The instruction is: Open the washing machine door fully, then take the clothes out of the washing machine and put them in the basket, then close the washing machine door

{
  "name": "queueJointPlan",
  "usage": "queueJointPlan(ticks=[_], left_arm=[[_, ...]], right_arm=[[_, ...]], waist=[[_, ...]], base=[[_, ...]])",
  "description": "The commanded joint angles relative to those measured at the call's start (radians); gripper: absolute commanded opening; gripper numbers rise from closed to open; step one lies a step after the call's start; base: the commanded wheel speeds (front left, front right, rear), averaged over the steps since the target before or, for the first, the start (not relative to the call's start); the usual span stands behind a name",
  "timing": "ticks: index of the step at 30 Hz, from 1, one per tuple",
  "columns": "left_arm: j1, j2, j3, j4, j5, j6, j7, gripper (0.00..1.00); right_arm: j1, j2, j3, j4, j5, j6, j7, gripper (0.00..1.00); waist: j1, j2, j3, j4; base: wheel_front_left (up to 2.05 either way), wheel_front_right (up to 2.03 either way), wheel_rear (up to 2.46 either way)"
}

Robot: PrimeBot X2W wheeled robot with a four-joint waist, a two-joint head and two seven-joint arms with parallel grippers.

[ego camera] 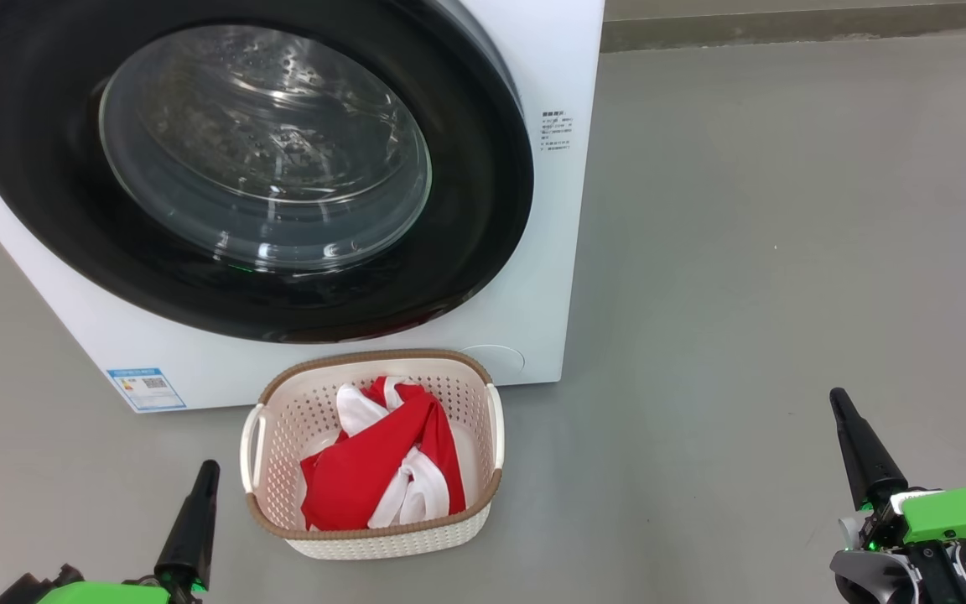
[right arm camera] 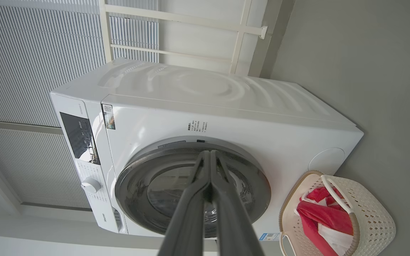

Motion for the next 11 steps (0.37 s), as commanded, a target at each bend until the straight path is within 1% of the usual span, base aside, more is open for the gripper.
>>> queueJointPlan(ticks=[1, 11], left_arm=[[-0.039, 0.012, 0.027, -0.02, -0.006, -0.007, 0.005, 0.0], [-0.039, 0.012, 0.027, -0.02, -0.006, -0.007, 0.005, 0.0]], right_arm=[[-0.041, -0.006, 0.015, -0.025, 0.004, -0.001, 0.007, 0.0], [-0.041, -0.004, 0.013, -0.024, 0.003, -0.001, 0.009, 0.0]], waist=[[-0.0001, -0.0001, 0.0, 0.0], [-0.0001, -0.0001, 0.0, 0.0]], base=[[0.0, 0.0, 0.0], [0.0, 0.0, 0.0]])
